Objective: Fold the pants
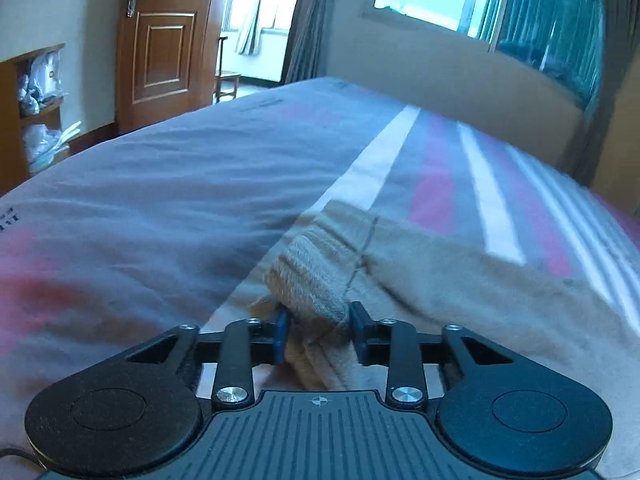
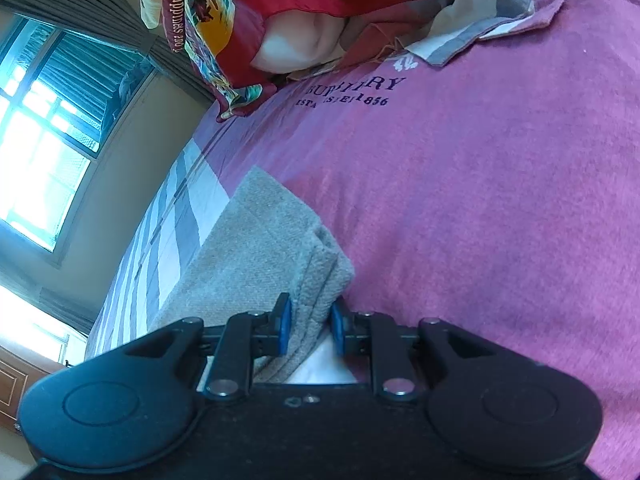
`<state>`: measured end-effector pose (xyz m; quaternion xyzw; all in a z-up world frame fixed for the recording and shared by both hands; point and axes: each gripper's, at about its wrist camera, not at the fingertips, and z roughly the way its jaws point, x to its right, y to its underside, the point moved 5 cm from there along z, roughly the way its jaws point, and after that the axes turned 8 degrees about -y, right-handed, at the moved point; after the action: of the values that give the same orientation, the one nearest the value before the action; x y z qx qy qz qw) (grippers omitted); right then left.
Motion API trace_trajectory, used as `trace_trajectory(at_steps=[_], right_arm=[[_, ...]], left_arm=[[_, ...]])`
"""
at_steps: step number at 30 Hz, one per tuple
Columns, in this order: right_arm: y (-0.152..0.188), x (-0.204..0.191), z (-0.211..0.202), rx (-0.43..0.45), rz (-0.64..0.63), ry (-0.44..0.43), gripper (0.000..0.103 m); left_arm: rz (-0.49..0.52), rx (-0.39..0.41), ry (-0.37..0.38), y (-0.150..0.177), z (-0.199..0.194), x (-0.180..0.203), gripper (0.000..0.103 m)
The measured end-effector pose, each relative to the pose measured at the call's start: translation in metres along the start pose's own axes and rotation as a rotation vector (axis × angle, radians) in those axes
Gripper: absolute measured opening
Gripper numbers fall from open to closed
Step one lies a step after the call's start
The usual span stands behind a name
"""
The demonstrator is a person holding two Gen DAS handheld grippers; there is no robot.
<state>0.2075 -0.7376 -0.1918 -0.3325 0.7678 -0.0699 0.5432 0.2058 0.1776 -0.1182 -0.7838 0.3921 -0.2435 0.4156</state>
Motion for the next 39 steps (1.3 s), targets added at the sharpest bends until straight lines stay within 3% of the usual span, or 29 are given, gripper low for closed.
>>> trace_trajectory(at_steps=[3, 5, 7, 9, 10, 11, 13, 14, 16, 18, 19, 20, 21, 22, 23, 25, 27, 29, 32, 39], right_arm=[[0.001, -0.001, 0.002, 0.008, -0.007, 0.007, 0.019], [0.001, -0.002, 0.002, 0.007, -0.011, 0.010, 0.020], [0.000, -0.001, 0.002, 0.005, -0.008, 0.006, 0.020], [-0.001, 0.000, 0.001, -0.001, -0.006, 0.001, 0.020], [-0.001, 0.000, 0.001, -0.002, -0.002, -0.002, 0.020], [-0.001, 0.001, 0.000, -0.003, 0.001, -0.005, 0.020], [0.000, 0.001, 0.001, -0.003, 0.001, -0.003, 0.020], [0.000, 0.000, 0.001, -0.002, 0.002, -0.001, 0.020], [0.000, -0.001, 0.001, -0.002, 0.003, 0.004, 0.020], [0.000, -0.001, 0.001, -0.004, 0.002, 0.002, 0.020], [-0.001, 0.000, 0.001, -0.005, 0.002, -0.002, 0.020], [-0.001, 0.000, 0.001, -0.006, 0.004, -0.005, 0.020], [-0.001, 0.001, 0.001, -0.006, 0.007, -0.008, 0.020], [-0.001, 0.001, 0.001, -0.006, 0.009, -0.008, 0.020], [-0.001, 0.001, 0.001, -0.006, 0.008, -0.006, 0.020], [-0.002, 0.001, 0.002, -0.009, 0.012, -0.003, 0.020], [-0.003, 0.002, 0.003, -0.013, 0.026, -0.006, 0.020], [-0.005, 0.004, 0.004, -0.019, 0.048, -0.013, 0.020], [-0.008, 0.005, 0.003, -0.032, 0.084, -0.016, 0.018], [-0.009, -0.009, -0.001, -0.009, 0.051, 0.033, 0.017]], left_arm=[[-0.081, -0.113, 0.073, 0.002, 0.020, -0.007, 0.031], [-0.135, -0.112, 0.120, 0.000, 0.027, -0.014, 0.026], [-0.179, -0.067, 0.167, -0.008, 0.024, -0.018, 0.023], [-0.218, 0.055, 0.275, -0.022, 0.012, -0.014, 0.023], [-0.202, 0.084, 0.290, -0.025, 0.011, -0.011, 0.023], [-0.161, 0.063, 0.257, -0.023, 0.019, -0.009, 0.023], [-0.072, -0.100, 0.129, -0.005, 0.052, -0.011, 0.023], [-0.060, -0.128, 0.138, 0.002, 0.059, -0.014, 0.025], [-0.034, -0.111, 0.137, 0.001, 0.052, -0.014, 0.027], [-0.030, -0.074, 0.115, -0.002, 0.038, -0.013, 0.038], [-0.026, -0.032, 0.080, -0.003, 0.026, -0.014, 0.059], [-0.025, 0.014, 0.040, -0.007, 0.018, -0.016, 0.092], [-0.017, 0.051, 0.014, -0.005, 0.010, -0.016, 0.102], [0.002, 0.058, -0.002, -0.001, 0.007, -0.017, 0.103], [0.023, 0.010, 0.004, 0.006, 0.012, -0.015, 0.103], [0.088, -0.154, 0.003, 0.021, 0.035, -0.008, 0.103], [0.115, -0.145, -0.003, 0.029, 0.040, -0.005, 0.103], [0.061, -0.140, -0.001, 0.029, 0.041, -0.009, 0.103], [0.057, -0.116, 0.006, 0.034, 0.037, -0.011, 0.103], [0.023, -0.076, 0.068, 0.044, 0.028, -0.023, 0.103]])
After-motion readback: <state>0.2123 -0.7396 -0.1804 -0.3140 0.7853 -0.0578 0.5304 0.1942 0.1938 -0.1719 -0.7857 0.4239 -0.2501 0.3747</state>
